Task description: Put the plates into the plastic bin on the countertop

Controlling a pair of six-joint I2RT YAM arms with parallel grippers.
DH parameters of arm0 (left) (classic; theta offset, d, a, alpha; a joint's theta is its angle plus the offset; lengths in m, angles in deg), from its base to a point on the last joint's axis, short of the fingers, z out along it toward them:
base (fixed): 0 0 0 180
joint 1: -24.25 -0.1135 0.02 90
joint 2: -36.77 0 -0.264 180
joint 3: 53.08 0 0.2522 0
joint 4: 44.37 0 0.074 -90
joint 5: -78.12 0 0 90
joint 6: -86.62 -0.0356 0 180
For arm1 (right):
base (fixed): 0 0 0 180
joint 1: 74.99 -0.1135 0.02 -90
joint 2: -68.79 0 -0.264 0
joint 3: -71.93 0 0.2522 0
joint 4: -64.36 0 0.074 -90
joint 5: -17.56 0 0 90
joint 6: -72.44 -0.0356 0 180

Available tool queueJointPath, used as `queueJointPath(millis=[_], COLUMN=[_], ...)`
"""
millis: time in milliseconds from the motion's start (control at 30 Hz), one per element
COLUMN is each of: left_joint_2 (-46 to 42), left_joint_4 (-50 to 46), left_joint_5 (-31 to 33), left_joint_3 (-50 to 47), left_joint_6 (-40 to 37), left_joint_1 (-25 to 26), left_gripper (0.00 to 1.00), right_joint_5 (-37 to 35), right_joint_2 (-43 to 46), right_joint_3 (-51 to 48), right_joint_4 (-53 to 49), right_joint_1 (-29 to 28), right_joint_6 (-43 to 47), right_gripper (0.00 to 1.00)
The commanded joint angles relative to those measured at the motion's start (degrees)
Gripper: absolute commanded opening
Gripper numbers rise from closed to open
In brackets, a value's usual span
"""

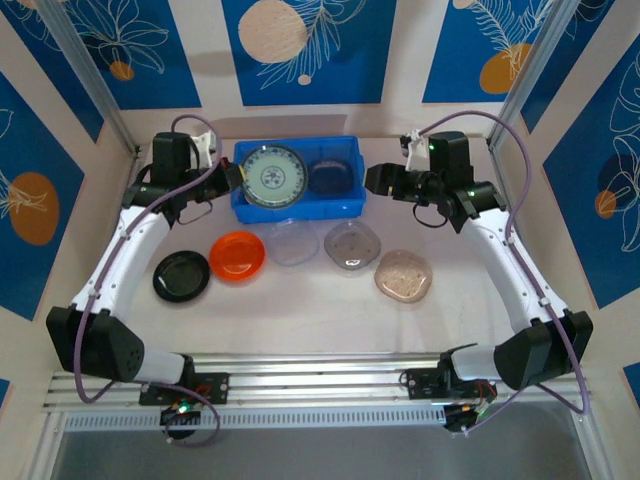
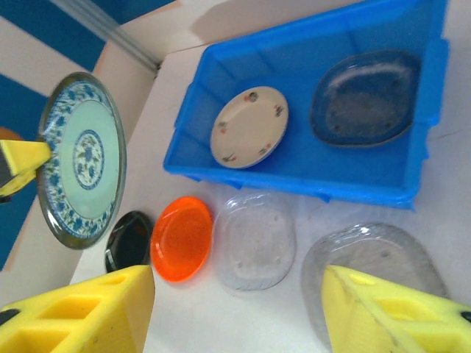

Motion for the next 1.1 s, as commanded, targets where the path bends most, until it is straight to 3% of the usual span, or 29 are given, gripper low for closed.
queueJointPath(millis=[0, 100, 300, 633, 800, 867, 900, 1067], left_joint_2=[-2.5, -3.0, -3.8, -2.5, -1.7, -1.4, -1.2, -0.6], left_joint_4=[1.2, -0.2, -2.7, -2.4, -3.3, -3.2, -3.3, -3.3], left_joint_5=[-9.9, -12.4, -10.9, -9.1, -8.9, -8.8, -8.8, -6.9], left_joint_3=[-0.9, -2.0, -4.5, -4.5, -3.9, -3.9, -3.9, -4.2], left_joint_6=[2.0, 1.8, 0.8, 0.2, -0.6, -0.8, -0.7, -0.5], left_joint_1=[1.7, 3.4, 7.6, 10.7, 10.9, 10.9, 10.9, 10.9], left_gripper=[0.0, 0.0, 0.0, 0.0, 0.0, 0.0, 0.0, 0.0], right_joint_5=[7.6, 12.2, 18.2, 16.4, 16.8, 17.0, 16.7, 15.1], right_joint_2=[2.1, 3.0, 3.9, -2.2, -3.8, -4.6, -5.1, -6.8], right_joint_3=[-4.1, -6.9, -9.7, -6.9, -6.6, -5.9, -5.7, -4.1], right_joint_4=[3.9, 8.1, 15.3, 10.8, 11.2, 10.4, 9.9, 8.4], right_joint_1=[0.3, 0.2, -0.7, -6.9, -7.9, -8.1, -8.0, -7.1], right_joint_6=[-1.0, -3.4, -6.5, -3.3, -3.8, -3.7, -4.0, -5.4], right_gripper=[0.61, 0.6, 0.57, 0.53, 0.35, 0.17, 0.0, 0.0])
